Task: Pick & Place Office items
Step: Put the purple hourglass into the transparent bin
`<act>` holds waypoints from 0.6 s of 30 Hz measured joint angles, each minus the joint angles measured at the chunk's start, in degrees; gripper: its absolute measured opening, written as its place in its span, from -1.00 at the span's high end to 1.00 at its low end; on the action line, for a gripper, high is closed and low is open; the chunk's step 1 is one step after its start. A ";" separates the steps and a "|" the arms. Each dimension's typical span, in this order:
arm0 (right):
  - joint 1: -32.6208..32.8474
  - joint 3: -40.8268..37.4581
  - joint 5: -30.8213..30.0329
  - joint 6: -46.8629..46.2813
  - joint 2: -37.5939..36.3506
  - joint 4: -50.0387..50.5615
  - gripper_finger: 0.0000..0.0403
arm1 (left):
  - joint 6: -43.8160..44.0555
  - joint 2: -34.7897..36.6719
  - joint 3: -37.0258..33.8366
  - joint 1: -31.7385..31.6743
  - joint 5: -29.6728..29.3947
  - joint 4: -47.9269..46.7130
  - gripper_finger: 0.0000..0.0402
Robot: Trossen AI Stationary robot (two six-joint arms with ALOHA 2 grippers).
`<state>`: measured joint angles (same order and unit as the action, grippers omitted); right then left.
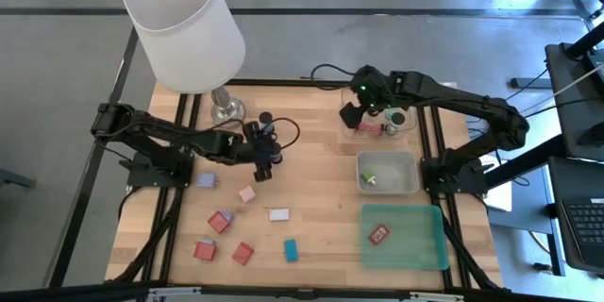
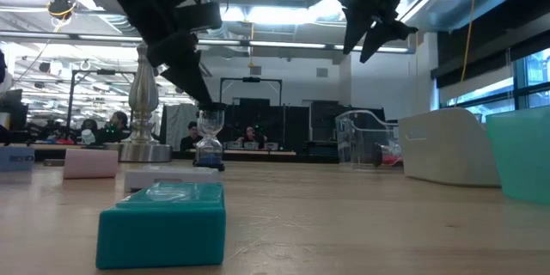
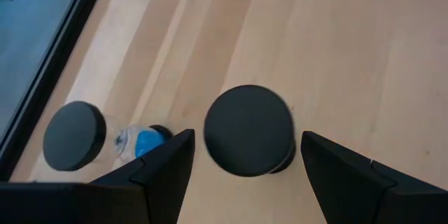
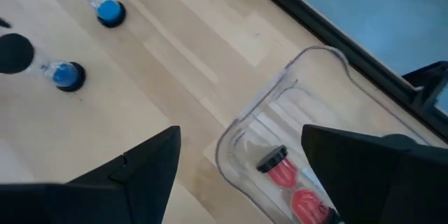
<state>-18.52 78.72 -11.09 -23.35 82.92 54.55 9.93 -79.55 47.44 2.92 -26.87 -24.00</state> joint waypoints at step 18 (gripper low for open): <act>-0.02 -0.02 0.59 0.04 0.11 -3.20 -0.49 | 2.36 -0.02 -3.13 -3.75 6.01 3.54 -0.29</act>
<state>-18.55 78.70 -10.50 -23.31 83.02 51.35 12.30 -79.57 44.31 -0.83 -20.86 -20.46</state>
